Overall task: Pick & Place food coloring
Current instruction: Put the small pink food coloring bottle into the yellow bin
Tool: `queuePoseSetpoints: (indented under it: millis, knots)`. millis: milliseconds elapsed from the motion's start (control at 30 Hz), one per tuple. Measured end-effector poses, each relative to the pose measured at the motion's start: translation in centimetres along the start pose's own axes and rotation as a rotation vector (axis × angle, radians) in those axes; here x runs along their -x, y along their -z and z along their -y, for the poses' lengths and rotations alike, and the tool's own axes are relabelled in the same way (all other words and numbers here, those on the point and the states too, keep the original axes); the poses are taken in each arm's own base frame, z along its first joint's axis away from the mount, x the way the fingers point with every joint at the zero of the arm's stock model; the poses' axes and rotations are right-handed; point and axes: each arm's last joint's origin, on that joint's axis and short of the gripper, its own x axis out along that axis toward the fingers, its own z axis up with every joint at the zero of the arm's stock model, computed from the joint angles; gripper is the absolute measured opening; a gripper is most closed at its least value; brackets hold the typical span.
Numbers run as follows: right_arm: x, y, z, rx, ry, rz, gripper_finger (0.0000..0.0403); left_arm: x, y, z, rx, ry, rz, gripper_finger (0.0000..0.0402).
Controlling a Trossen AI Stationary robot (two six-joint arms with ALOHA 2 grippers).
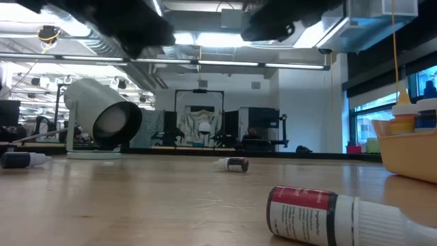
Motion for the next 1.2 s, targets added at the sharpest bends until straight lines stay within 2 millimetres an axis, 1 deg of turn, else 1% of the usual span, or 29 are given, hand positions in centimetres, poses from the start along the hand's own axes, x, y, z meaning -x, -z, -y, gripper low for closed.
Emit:
queuePoseSetpoints:
  millis: [67, 133, 233, 400, 467, 533, 667, 833, 1000, 1100, 1200]
  knots:
    - [-0.7, 0.6, -0.1, 0.007, 0.003, 0.034, 0.0271, 1.2, -0.1, 0.3, 0.024, 0.029, 0.025, 0.0103]
    - [-1.4, 1.1, -0.2, -0.01, 0.004, 0.044, 0.0286, 2.0, -0.4, 0.7, 0.043, 0.057, 0.046, 0.0102]
    - [-2.8, 2.1, -0.1, -0.086, 0.013, -0.006, 0.0294, 2.8, -0.6, 1.2, 0.044, 0.091, 0.065, 0.0104]
    - [-5.9, 4.3, 0.8, -0.193, 0.052, -0.118, 0.0285, 2.9, -0.4, 1.7, 0.009, 0.101, 0.059, 0.0106]
    - [-7.1, 4.7, 1.2, -0.24, 0.02, -0.151, 0.0278, 2.8, -0.2, 1.7, 0.004, 0.092, 0.053, 0.0104]
    - [-8.3, 5.1, 1.4, -0.257, -0.016, -0.184, 0.0272, 2.8, -0.3, 1.6, 0.007, 0.09, 0.058, 0.0102]
    - [-10.0, 5.8, 1.4, -0.24, -0.015, -0.307, 0.0262, 2.9, -0.3, 1.6, 0.007, 0.089, 0.058, 0.0104]
    - [-11.6, 6.5, 1.4, -0.185, 0.079, -0.424, 0.0257, 2.9, -0.3, 1.6, 0.006, 0.089, 0.057, 0.0106]
    - [-12.7, 6.9, 1.3, -0.17, 0.092, -0.503, 0.0246, 2.8, -0.2, 1.6, 0.004, 0.091, 0.052, 0.0102]
    - [-12.9, 7.0, 1.2, -0.165, 0.092, -0.529, 0.0225, 2.8, -0.2, 1.6, 0.004, 0.091, 0.05, 0.0105]
    - [-12.9, 7.1, 1.2, -0.164, 0.087, -0.54, 0.0191, 2.8, -0.2, 1.6, 0.003, 0.091, 0.049, 0.0106]
